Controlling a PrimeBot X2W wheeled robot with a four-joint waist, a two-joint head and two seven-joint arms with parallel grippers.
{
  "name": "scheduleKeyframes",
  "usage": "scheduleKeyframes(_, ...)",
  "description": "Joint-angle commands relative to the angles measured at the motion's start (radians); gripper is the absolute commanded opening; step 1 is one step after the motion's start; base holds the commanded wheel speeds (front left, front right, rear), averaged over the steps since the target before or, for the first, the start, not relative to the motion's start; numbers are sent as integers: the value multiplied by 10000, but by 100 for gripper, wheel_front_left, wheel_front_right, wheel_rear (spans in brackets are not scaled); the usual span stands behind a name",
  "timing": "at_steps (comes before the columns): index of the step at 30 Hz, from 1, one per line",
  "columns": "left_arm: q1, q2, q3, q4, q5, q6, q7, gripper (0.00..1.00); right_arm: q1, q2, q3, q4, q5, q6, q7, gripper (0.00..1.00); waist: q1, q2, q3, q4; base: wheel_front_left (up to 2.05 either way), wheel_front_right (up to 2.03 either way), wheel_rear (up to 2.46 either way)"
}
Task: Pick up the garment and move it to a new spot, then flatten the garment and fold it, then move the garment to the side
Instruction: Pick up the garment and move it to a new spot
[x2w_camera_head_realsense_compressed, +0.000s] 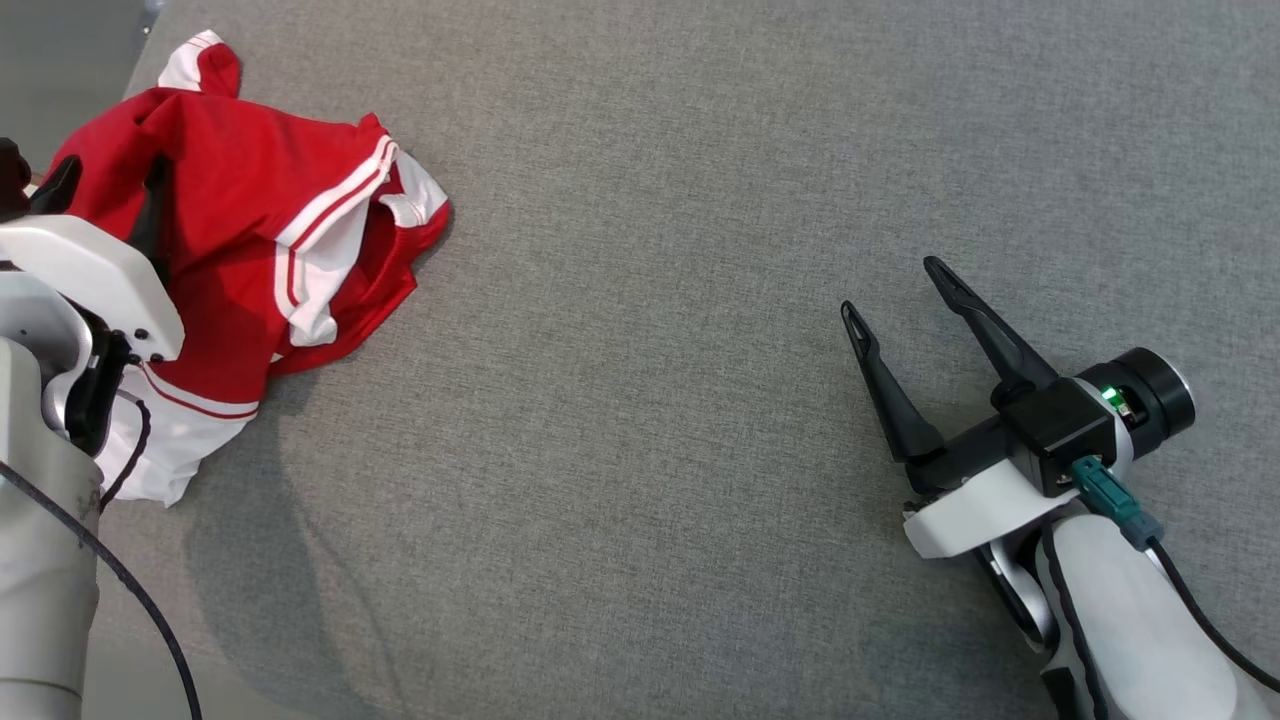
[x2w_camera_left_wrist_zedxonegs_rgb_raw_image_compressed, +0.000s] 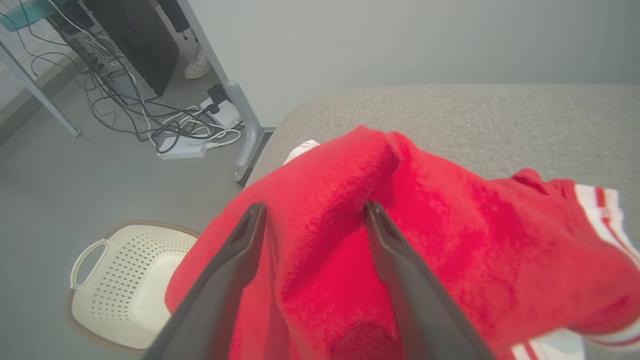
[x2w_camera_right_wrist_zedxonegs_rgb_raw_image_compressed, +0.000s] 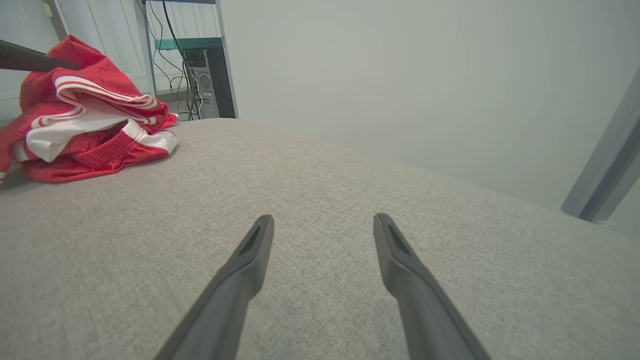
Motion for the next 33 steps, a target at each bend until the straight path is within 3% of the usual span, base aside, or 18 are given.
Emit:
scheduleKeyframes(1,-312,82,-19,198,-95,-28,163,100,-50,-69,-18,2,-25,-3,-19,100,-1,0,62,-58,0,0,0)
scheduleKeyframes(8,-887,251,-277,994,-266,-87,806,100,-98,-71,-52,-18,-70,-3,-19,100,-1,0,197,-153,0,0,0)
scheduleKeyframes(9,-947,252,-318,1106,-288,-93,869,57,-114,-76,-53,-22,-69,-3,-19,100,-1,0,211,-162,0,0,0)
scheduleKeyframes(10,-1014,237,-330,1244,-377,-86,947,4,-124,-79,-44,-22,-68,-3,-19,100,-1,0,220,-170,0,0,0)
scheduleKeyframes(11,-1070,259,-359,1320,-379,-86,929,0,-127,-72,-43,-14,-69,-3,-19,100,-1,0,226,-178,0,0,0)
scheduleKeyframes(16,-1283,366,-506,1605,-391,-94,540,0,-79,19,-39,47,-78,-3,-19,100,-1,0,125,-202,0,0,0)
scheduleKeyframes(25,-1264,569,-619,1095,-9,429,-1477,0,244,184,-166,159,103,-3,-20,100,-1,0,-787,-197,0,0,0)
scheduleKeyframes(30,-1165,608,-589,212,95,673,-2568,0,509,361,-259,153,238,-3,-20,100,-1,0,-1477,-214,0,0,0)
scheduleKeyframes(33,-1062,471,-564,-722,-32,572,-3091,0,672,466,-336,164,350,-3,-20,100,-1,0,-1833,-278,0,0,0)
